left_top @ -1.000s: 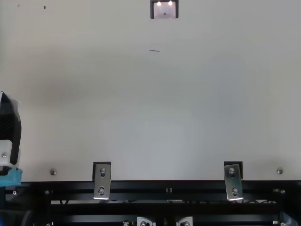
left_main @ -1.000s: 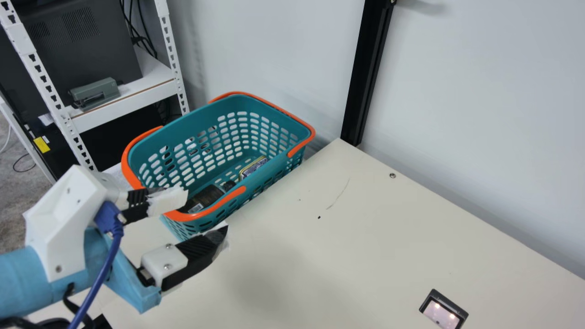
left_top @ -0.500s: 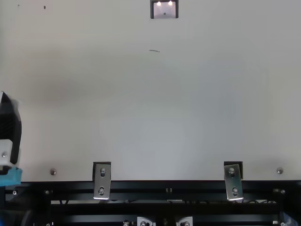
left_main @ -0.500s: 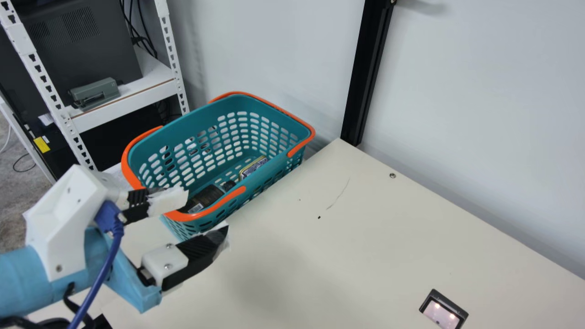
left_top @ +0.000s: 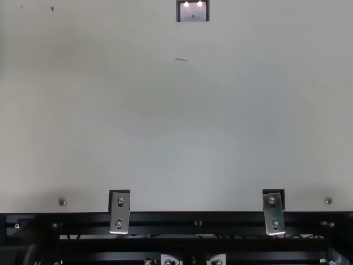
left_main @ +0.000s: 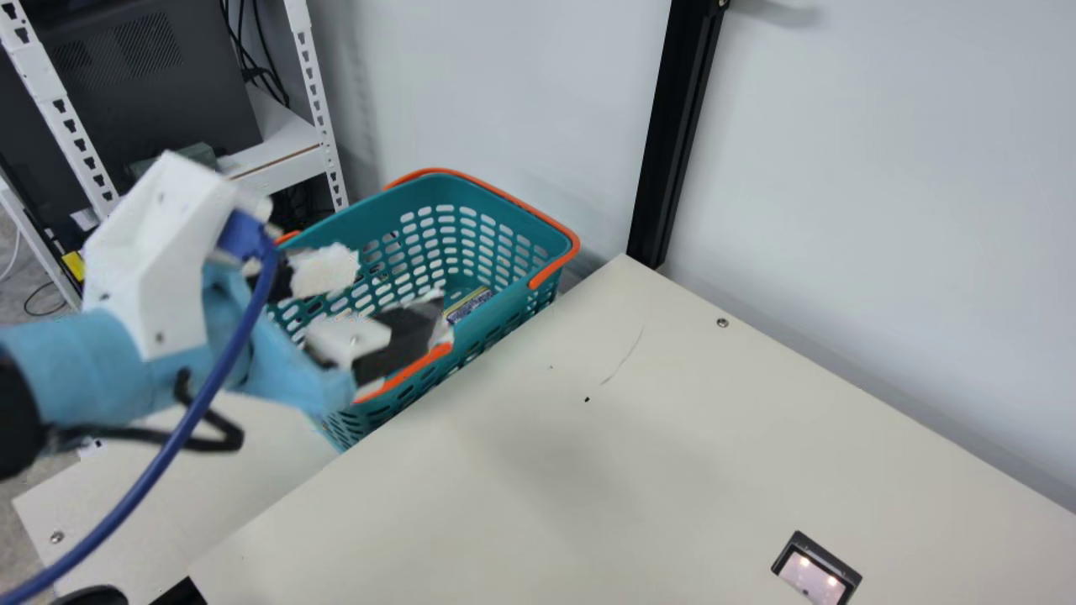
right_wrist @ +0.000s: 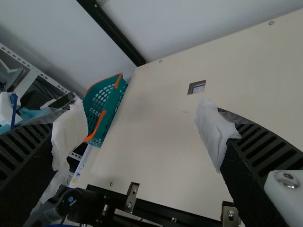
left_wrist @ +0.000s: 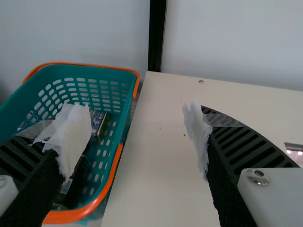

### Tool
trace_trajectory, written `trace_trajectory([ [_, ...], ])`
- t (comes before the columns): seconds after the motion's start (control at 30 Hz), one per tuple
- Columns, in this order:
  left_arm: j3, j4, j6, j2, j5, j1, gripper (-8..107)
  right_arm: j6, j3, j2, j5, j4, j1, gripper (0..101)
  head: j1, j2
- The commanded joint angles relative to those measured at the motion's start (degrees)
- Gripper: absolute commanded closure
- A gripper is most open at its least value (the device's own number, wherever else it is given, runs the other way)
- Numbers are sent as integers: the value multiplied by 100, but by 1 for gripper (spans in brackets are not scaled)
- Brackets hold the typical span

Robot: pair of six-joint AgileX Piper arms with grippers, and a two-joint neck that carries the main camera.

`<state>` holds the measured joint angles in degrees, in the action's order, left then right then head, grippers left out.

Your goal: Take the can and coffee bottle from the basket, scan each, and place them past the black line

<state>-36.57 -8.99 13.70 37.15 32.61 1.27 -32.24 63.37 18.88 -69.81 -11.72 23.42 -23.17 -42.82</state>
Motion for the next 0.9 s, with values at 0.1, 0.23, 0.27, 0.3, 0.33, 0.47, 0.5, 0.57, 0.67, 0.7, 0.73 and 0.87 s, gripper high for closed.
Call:
trace_trajectory([
  [0.1,-1007,666,-794,1821,-120,645,9,0,0,0,0,0,0,0,-183,-132],
  [0.23,-1831,1537,-1972,3014,-4,1379,9,0,0,0,0,0,0,0,-183,-132],
  [0.27,-2087,1799,-2362,3324,96,1607,9,0,0,0,0,0,0,0,-183,-132],
  [0.3,-2329,2012,-2685,3612,204,1809,9,0,0,0,0,0,0,0,-183,-132],
  [0.33,-2582,2181,-3006,3907,318,2020,9,0,0,0,0,0,0,0,-183,-132],
  [0.47,-3518,2428,-3930,4992,827,2685,9,0,0,0,0,0,0,0,-183,-132],
  [0.5,-3722,2381,-4043,5231,934,2786,9,0,0,0,0,0,0,0,-183,-132],
  [0.57,-4071,2210,-4159,5675,1096,2902,9,0,0,0,0,0,0,0,-183,-132],
  [0.67,-4530,1842,-4187,6257,1312,2960,9,0,0,0,0,0,0,0,-183,-132],
  [0.7,-4649,1708,-4173,6421,1365,2953,9,0,0,0,0,0,0,0,-183,-132],
  [0.73,-4774,1552,-4158,6584,1410,2936,9,0,0,0,0,0,0,0,-183,-132],
  [0.87,-5062,1046,-4071,7101,1503,2819,9,0,0,0,0,0,0,0,-183,-132],
])
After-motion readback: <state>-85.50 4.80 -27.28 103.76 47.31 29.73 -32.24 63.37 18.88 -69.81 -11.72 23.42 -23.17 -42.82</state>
